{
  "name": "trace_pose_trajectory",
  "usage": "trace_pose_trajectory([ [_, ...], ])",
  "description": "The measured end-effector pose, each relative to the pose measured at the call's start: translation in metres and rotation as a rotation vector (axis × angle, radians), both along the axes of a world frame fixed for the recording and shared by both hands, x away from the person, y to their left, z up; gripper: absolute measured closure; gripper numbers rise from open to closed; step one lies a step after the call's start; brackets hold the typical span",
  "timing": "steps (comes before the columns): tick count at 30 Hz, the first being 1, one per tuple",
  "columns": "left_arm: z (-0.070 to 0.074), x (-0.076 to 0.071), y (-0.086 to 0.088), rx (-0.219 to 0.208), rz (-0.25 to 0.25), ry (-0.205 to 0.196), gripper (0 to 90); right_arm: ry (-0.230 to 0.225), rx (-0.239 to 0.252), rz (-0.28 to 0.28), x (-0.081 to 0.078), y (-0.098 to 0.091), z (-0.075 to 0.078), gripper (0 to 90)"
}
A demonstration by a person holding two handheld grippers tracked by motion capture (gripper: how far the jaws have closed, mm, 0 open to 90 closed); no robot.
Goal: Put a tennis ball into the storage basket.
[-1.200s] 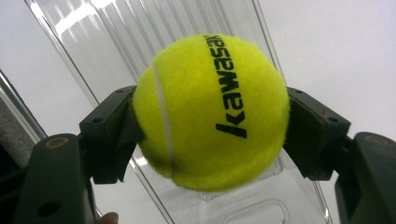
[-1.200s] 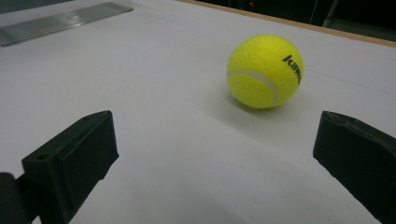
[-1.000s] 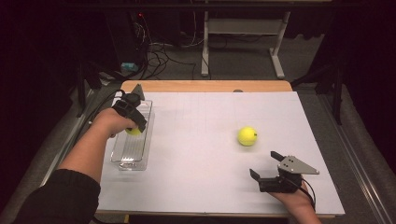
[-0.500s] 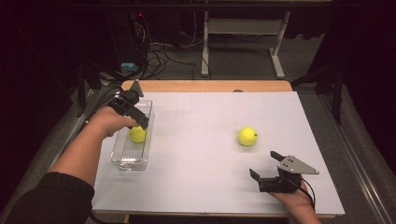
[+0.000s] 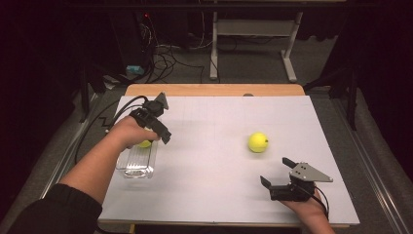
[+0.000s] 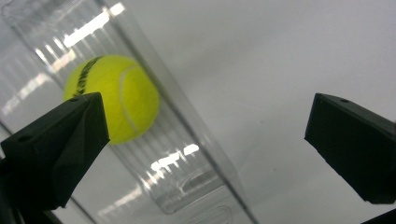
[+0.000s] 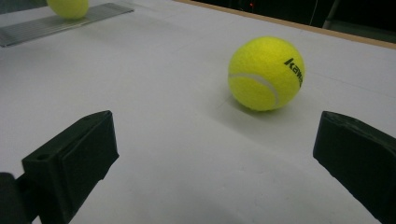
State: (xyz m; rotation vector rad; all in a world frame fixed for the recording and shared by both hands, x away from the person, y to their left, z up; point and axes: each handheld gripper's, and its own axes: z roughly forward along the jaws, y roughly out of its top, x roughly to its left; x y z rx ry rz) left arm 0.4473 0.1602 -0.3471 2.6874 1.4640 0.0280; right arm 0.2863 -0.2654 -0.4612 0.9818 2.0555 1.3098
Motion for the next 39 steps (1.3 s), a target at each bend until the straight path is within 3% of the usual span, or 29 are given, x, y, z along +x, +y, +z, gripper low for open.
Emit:
trace_pose_trajectory([
  [4,0.0,-0.005,-0.016,-0.038,-0.037,-0.006,0.6,0.002,0.012,-0.008,0.002,0.0,0.0,0.0],
  [7,-0.002,-0.012,-0.028,-0.033,-0.085,-0.003,0.6,0.009,0.011,-0.014,0.006,0.0,-0.001,0.0],
  [12,-0.013,-0.029,-0.045,-0.061,-0.148,0.001,0.6,0.014,0.004,-0.022,0.008,0.001,-0.002,0.0],
  [19,-0.026,-0.049,-0.057,-0.073,-0.185,-0.006,0.6,0.011,0.001,-0.036,0.009,0.001,-0.002,0.0],
  [22,-0.033,-0.059,-0.065,-0.079,-0.213,0.009,0.6,0.015,0.001,-0.052,0.013,0.002,-0.003,0.0],
  [31,-0.042,-0.057,-0.071,-0.072,-0.238,0.038,0.6,0.028,-0.021,-0.127,0.038,0.008,0.003,0.0],
  [39,-0.04,-0.06,-0.068,-0.065,-0.239,0.027,0.6,0.062,-0.041,-0.173,0.07,0.018,0.006,0.0],
])
